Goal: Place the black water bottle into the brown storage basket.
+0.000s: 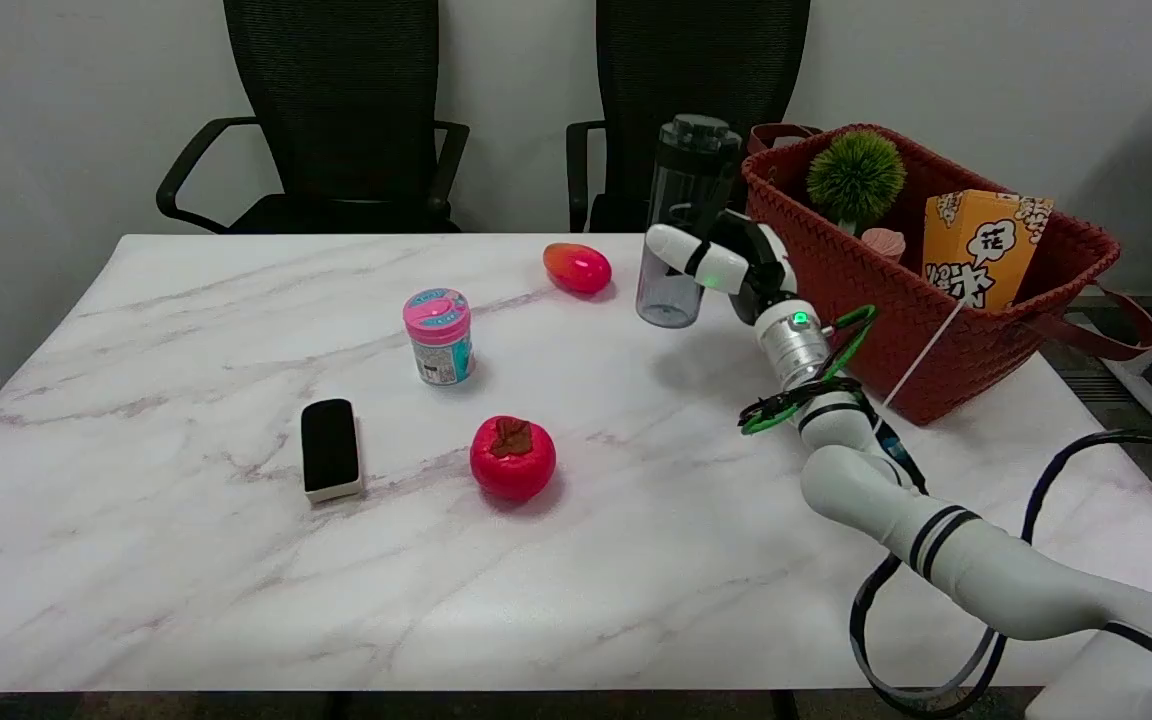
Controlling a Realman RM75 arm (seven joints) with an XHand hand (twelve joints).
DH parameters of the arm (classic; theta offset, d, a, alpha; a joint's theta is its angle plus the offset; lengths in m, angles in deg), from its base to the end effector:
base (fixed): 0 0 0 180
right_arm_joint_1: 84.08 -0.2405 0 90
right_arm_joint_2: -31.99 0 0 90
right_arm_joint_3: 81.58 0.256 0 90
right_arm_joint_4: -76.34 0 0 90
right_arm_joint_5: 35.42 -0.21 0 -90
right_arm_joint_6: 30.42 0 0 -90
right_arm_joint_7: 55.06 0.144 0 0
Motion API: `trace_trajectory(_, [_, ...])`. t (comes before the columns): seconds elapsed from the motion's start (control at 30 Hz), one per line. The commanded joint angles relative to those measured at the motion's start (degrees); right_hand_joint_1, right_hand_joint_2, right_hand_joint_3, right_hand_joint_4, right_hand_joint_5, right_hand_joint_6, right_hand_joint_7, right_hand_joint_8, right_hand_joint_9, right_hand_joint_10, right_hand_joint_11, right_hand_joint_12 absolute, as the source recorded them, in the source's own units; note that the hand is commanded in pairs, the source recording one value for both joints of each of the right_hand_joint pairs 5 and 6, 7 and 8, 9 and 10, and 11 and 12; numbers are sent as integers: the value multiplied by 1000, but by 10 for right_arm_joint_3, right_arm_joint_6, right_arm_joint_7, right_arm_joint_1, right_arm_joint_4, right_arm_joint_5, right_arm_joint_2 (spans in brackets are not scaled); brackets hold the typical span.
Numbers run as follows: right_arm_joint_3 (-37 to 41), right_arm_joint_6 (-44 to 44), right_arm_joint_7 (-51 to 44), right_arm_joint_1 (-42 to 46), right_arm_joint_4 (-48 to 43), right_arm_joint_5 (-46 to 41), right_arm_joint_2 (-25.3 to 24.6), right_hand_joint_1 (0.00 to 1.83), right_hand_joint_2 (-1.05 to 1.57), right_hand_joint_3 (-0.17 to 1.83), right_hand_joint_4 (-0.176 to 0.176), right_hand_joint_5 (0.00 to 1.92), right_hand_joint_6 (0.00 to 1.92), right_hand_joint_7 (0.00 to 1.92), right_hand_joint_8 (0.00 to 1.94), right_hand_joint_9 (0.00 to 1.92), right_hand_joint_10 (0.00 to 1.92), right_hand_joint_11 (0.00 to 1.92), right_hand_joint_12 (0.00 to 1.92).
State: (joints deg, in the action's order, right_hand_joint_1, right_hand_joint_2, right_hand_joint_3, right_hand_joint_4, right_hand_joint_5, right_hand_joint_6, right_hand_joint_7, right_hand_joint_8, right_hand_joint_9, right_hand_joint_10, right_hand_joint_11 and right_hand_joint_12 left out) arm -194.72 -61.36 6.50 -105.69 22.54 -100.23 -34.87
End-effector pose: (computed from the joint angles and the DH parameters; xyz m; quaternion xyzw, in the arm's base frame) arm -0.2772 -0.4227 0.3612 0.4550 -0.4241 0.5909 0.5138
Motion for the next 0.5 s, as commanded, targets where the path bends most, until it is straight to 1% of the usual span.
trace_trajectory(0.03, [48, 31, -31, 76, -319, 41, 84, 1278, 1111, 550, 0, 951, 951, 1140, 1140, 1200, 1200, 1121, 1121])
trace_trajectory(0.13, [107, 66, -64, 101, -388, 41, 100, 1267, 1146, 545, 0, 956, 956, 1151, 1151, 1211, 1211, 1141, 1141])
trace_trajectory(0.2, [167, 100, -83, 123, -438, 41, 108, 1264, 1158, 546, 0, 959, 959, 1153, 1153, 1214, 1214, 1149, 1149])
trace_trajectory(0.3, [253, 159, -97, 148, -487, 41, 110, 1261, 1169, 545, 0, 961, 961, 1156, 1156, 1216, 1216, 1157, 1157])
trace_trajectory(0.33, [274, 175, -97, 152, -498, 41, 110, 1261, 1170, 545, 0, 961, 961, 1157, 1157, 1217, 1217, 1157, 1157])
trace_trajectory(0.4, [338, 218, -97, 159, -522, 40, 109, 1260, 1172, 544, 0, 962, 962, 1158, 1158, 1218, 1218, 1158, 1158])
trace_trajectory(0.5, [419, 255, -97, 155, -523, 37, 112, 1257, 1180, 541, 0, 963, 963, 1161, 1161, 1220, 1220, 1159, 1159])
